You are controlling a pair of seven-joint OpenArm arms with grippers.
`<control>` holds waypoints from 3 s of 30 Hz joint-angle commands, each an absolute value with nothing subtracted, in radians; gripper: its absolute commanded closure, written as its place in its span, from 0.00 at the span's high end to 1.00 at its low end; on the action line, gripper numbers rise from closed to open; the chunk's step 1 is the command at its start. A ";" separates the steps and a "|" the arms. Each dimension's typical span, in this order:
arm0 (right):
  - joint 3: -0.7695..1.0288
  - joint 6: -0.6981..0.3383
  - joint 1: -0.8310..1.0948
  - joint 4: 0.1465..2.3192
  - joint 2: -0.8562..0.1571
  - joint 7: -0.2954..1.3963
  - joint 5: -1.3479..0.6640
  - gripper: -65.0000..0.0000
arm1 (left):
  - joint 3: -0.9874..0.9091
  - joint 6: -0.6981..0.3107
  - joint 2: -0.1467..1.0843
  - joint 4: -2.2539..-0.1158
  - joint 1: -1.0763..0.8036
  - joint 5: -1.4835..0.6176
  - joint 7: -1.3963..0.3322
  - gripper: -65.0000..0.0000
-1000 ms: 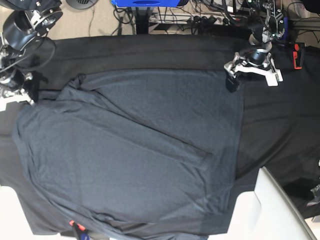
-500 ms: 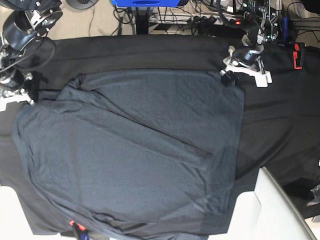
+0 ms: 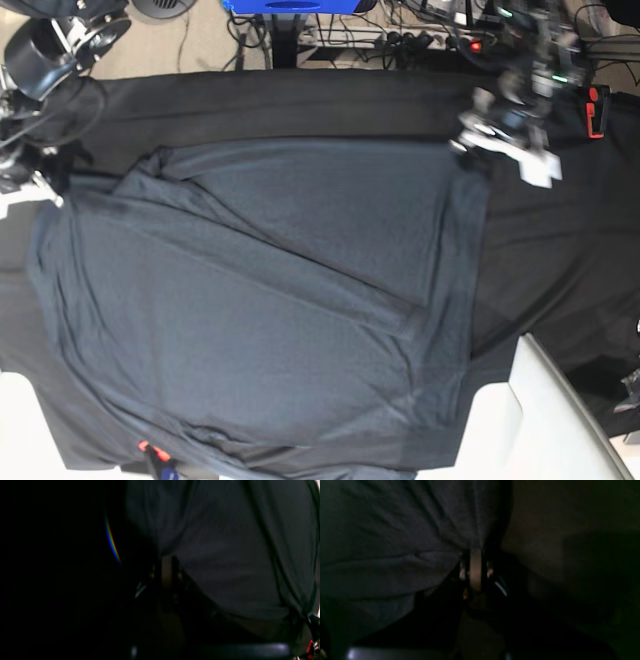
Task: Fold the T-shirt properly
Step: 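Grasp the shirt's collar edge with the left gripper beside the shoulder, then lift the collar edge with both grippers and fold it toward the hem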
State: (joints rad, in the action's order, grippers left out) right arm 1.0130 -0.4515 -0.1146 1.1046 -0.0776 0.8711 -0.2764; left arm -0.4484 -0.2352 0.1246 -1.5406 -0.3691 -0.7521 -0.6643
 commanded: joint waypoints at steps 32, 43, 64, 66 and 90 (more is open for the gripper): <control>0.740 -0.001 -0.297 1.089 -0.174 1.072 -0.282 0.01 | -0.461 -0.142 0.139 -1.607 -0.150 -0.754 -1.020 0.00; 0.737 -0.001 -0.412 0.846 -0.274 0.980 -0.280 0.01 | -0.453 -0.142 0.160 -1.383 0.016 -0.753 -1.023 0.00; 0.650 0.025 -0.463 0.805 -0.280 0.949 -0.283 0.01 | -0.461 -0.139 0.166 -1.300 0.099 -0.751 -1.013 0.00; 0.628 0.025 -0.463 0.805 -0.275 0.926 -0.285 0.01 | -0.461 -0.139 0.176 -1.300 0.099 -0.751 -1.013 0.00; 0.619 0.021 -0.478 0.809 -0.255 0.832 -0.286 0.07 | -0.450 -0.139 0.199 -1.297 0.105 -0.751 -0.963 0.00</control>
